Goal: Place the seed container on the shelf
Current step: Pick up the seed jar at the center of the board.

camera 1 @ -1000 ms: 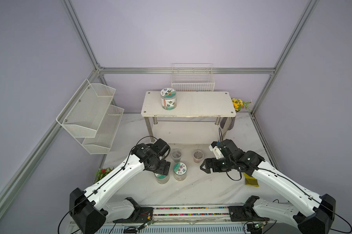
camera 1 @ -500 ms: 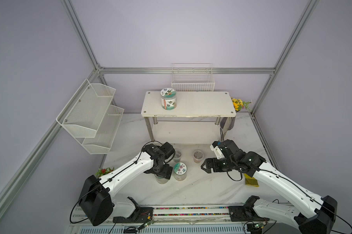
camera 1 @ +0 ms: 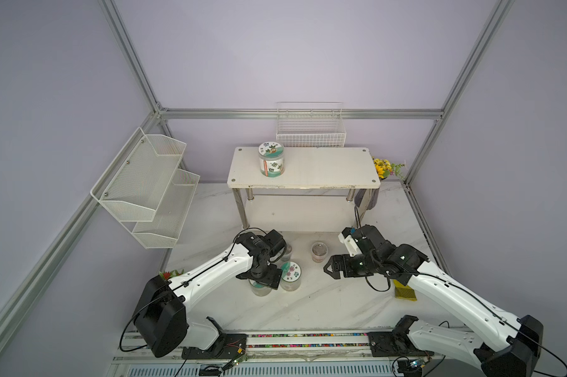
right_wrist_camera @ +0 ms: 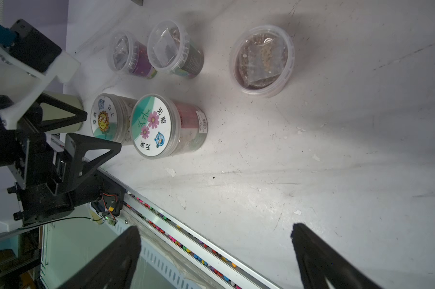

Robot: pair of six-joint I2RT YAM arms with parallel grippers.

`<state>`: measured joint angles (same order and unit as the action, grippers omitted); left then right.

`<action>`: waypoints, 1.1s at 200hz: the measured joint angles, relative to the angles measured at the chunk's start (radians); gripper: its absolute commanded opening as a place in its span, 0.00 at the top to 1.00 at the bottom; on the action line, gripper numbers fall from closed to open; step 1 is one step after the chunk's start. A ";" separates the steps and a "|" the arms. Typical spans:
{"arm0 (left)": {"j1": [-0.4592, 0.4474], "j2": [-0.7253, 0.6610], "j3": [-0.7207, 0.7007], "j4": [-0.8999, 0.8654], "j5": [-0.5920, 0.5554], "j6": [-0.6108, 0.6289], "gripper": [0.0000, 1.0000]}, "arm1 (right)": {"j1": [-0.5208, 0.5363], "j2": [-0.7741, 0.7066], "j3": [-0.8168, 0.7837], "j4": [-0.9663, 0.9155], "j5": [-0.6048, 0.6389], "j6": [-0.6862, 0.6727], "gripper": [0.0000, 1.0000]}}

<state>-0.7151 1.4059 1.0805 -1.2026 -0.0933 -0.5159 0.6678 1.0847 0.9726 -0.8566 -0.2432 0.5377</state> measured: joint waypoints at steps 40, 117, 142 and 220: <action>-0.001 0.037 0.000 0.005 -0.019 0.000 0.00 | 0.000 0.000 0.000 0.000 0.000 0.000 0.03; -0.001 0.069 0.000 0.009 -0.039 0.000 0.00 | 0.000 0.000 0.000 0.000 0.000 0.000 0.03; -0.001 0.080 0.000 0.011 -0.044 0.000 0.00 | 0.000 0.000 0.000 0.000 0.000 0.000 0.03; -0.001 0.095 0.000 0.028 -0.052 0.000 0.10 | 0.000 0.020 0.000 0.000 -0.001 -0.001 0.03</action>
<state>-0.7158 1.5005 1.0801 -1.1748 -0.1455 -0.5156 0.6678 1.1046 0.9722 -0.8562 -0.2440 0.5365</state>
